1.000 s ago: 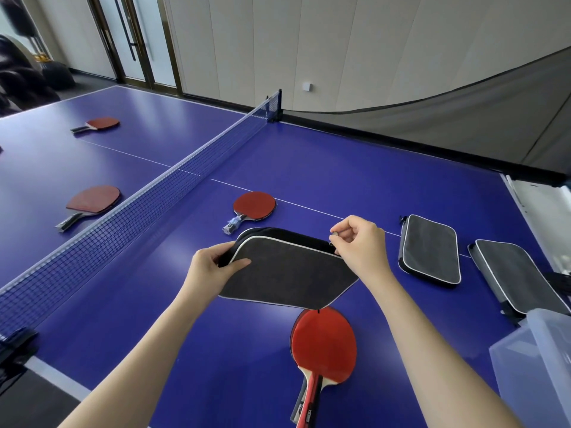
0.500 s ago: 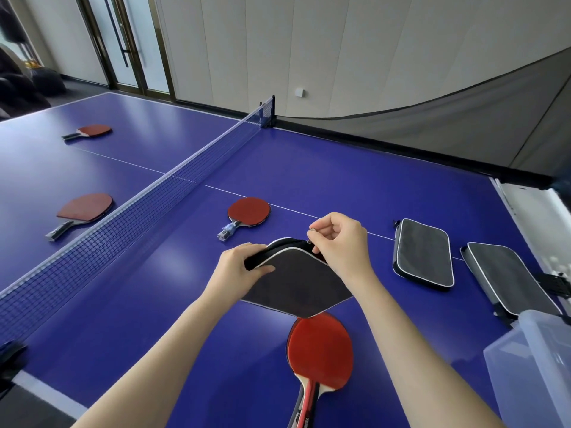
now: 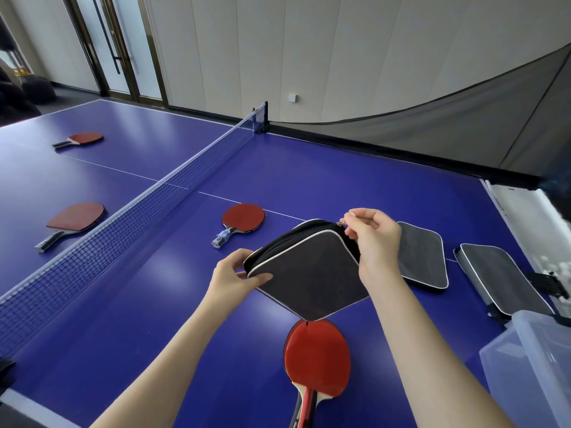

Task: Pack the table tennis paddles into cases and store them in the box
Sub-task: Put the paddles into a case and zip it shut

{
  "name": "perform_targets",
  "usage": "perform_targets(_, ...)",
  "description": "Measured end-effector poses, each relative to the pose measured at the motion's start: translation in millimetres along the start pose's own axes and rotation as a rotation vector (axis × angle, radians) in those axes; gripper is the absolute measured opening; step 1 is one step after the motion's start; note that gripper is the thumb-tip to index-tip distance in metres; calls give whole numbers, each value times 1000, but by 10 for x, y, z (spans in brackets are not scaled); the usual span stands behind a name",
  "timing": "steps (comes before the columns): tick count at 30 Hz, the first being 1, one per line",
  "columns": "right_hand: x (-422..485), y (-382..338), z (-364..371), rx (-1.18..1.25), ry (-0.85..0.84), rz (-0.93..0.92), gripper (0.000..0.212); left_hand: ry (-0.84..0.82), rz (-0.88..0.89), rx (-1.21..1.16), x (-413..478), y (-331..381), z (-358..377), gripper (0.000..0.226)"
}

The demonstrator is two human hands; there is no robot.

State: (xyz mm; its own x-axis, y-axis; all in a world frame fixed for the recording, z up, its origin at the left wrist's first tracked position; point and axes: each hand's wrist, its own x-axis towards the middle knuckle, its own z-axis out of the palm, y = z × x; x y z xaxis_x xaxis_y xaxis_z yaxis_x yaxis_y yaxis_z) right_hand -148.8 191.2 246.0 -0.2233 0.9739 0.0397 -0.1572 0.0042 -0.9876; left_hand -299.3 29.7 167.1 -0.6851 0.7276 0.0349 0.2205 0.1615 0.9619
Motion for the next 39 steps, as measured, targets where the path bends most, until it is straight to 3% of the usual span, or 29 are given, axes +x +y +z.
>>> perform_targets(4, 87, 69, -156, 4, 70, 96, 15, 80, -8, -190, -26, 72, 69, 29)
perform_targets(8, 109, 146, -248, -100, 58, 101, 14, 115, 52, -97, 43, 168, 45, 24)
perform_targets(19, -150, -8, 209, -568, -149, -463, 13, 195, 339, 285, 123, 351, 124, 15)
perform_targets(26, -421, 99, 469, -688, -298, -668, 6, 201, 355, 251, 147, 359, 195, 14)
perform_targets(28, -413, 76, 462, -624, -275, -616, 7, 210, 343, 201, 149, 339, 196, 20)
perform_targets(33, -265, -44, 420, -179, -123, -183, 11, 135, 173, 27, 111, 245, 195, 35)
perform_targets(36, -163, -109, 319, 34, -96, -9, 12, 90, 33, 15, 35, 92, 200, 27)
perform_targets(39, -92, -80, 188, 108, -73, 95, 11, 88, 36, 87, 5, 31, 206, 17)
